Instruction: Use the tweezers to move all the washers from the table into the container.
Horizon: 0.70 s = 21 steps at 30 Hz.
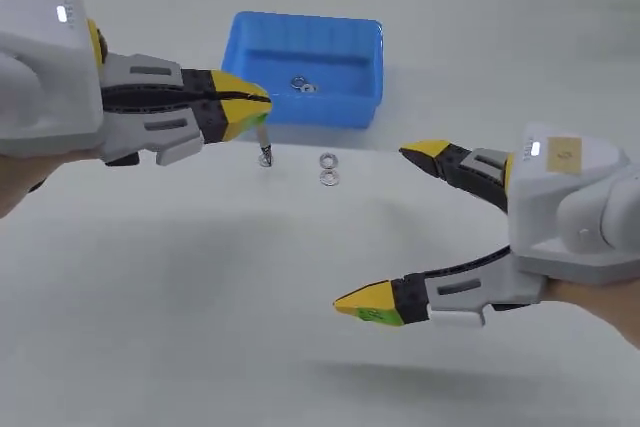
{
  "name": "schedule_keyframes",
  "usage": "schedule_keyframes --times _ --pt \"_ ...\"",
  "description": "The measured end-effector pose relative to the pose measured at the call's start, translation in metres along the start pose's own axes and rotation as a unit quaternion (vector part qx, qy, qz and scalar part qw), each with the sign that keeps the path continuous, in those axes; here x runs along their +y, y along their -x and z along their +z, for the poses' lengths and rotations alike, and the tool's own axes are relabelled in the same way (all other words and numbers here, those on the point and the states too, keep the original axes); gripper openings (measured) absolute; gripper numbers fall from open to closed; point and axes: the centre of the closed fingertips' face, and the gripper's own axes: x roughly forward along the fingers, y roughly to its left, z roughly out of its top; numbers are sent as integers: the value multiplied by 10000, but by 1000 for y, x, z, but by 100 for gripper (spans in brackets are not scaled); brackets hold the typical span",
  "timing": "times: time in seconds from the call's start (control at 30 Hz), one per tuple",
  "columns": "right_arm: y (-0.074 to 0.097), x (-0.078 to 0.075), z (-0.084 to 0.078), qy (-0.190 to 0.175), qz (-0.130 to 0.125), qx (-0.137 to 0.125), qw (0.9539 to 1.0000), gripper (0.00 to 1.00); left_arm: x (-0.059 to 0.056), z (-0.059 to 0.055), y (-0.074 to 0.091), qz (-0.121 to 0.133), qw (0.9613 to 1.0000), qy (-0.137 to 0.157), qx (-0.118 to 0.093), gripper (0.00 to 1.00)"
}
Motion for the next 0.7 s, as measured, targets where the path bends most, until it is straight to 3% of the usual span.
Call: schedule_keyframes --times 0.53,0.7 --pt "-2 2 -4 -85 58 54 9999 100 1 -6 2 44 10000 7 38 4" --pt "-5 5 -3 -93 138 52 9998 99 0 -7 2 -51 9998 88 156 4"
